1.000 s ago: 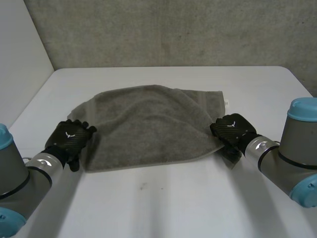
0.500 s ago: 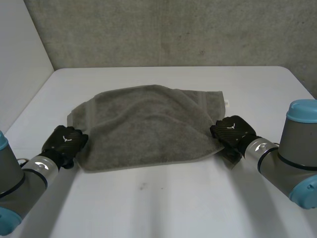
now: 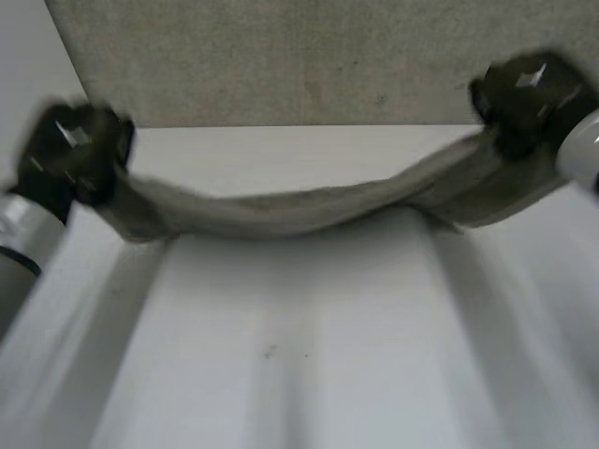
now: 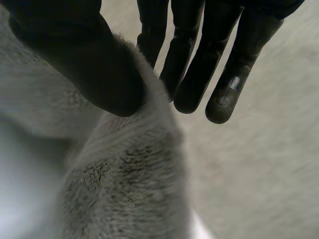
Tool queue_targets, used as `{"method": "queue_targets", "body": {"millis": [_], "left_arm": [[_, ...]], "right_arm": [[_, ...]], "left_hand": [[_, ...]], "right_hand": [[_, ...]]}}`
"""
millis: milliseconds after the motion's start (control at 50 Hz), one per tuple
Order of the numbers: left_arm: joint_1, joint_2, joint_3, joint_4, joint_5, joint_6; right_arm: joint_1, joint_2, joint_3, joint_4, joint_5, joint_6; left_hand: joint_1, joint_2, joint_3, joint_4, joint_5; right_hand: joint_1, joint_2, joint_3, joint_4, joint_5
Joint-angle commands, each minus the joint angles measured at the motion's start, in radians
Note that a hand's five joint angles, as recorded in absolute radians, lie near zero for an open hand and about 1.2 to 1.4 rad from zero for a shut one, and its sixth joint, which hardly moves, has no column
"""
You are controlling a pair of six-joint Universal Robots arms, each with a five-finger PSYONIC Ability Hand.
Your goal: Fold the towel.
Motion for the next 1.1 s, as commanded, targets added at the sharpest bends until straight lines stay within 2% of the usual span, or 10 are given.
{"method": "queue_targets", "body": {"millis": [20, 160, 300, 480, 580, 640, 680, 780, 820, 1100], "left_arm": [[-0.002, 0.118, 0.254, -0.236, -0.087, -0.184], [-0.009, 0.015, 0.364, -0.346, -0.169, -0.189], [-0.061, -0.259, 0.388, -0.357, -0.192, -0.169], [-0.098, -0.553, 0.483, -0.337, -0.185, -0.101], [-0.106, -0.616, 0.574, -0.203, -0.182, -0.094], [-0.117, -0.594, 0.617, -0.01, -0.184, -0.103], [-0.123, -0.521, 0.624, 0.239, -0.195, -0.103], [-0.129, -0.426, 0.608, 0.497, -0.241, -0.106], [-0.129, -0.41, 0.592, 0.504, -0.242, -0.109], [-0.109, -0.514, 0.388, 0.265, -0.236, -0.143]], "right_arm": [[-0.009, -0.1, -0.245, 0.115, -0.001, -0.007], [-0.043, -0.036, -0.306, 0.186, -0.01, -0.022], [-0.015, 0.201, -0.303, 0.262, 0.014, -0.192], [0.005, 0.459, -0.363, 0.205, 0.043, -0.225], [0.035, 0.53, -0.452, -0.079, 0.1, -0.206], [0.049, 0.518, -0.466, -0.199, 0.131, -0.196], [0.065, 0.432, -0.448, -0.459, 0.181, -0.15], [0.057, 0.259, -0.259, -0.856, 0.186, -0.076], [0.059, 0.221, -0.201, -0.932, 0.18, -0.067], [0.066, 0.307, -0.076, -0.416, 0.043, -0.062]], "left_hand": [[0.209, 0.179, 0.18, 0.18, 0.19], [0.209, 0.179, 0.18, 0.18, 0.19], [0.209, 0.179, 0.18, 0.18, 0.19], [0.209, 0.179, 0.18, 0.18, 0.19], [0.209, 0.179, 0.18, 0.18, 0.19], [0.209, 0.179, 0.18, 0.18, 0.19], [0.209, 0.179, 0.18, 0.18, 0.19], [0.209, 0.179, 0.18, 0.18, 0.19], [0.209, 0.179, 0.18, 0.18, 0.19], [0.209, 0.179, 0.18, 0.18, 0.19]], "right_hand": [[0.321, 0.219, 0.204, 0.197, 0.283], [0.321, 0.219, 0.204, 0.197, 0.283], [0.321, 0.219, 0.204, 0.197, 0.283], [0.321, 0.219, 0.204, 0.197, 0.283], [0.321, 0.219, 0.204, 0.197, 0.283], [0.321, 0.219, 0.204, 0.197, 0.283], [0.321, 0.219, 0.204, 0.197, 0.283], [0.321, 0.219, 0.204, 0.197, 0.283], [0.321, 0.219, 0.204, 0.197, 0.283], [0.321, 0.219, 0.204, 0.197, 0.283]]}}
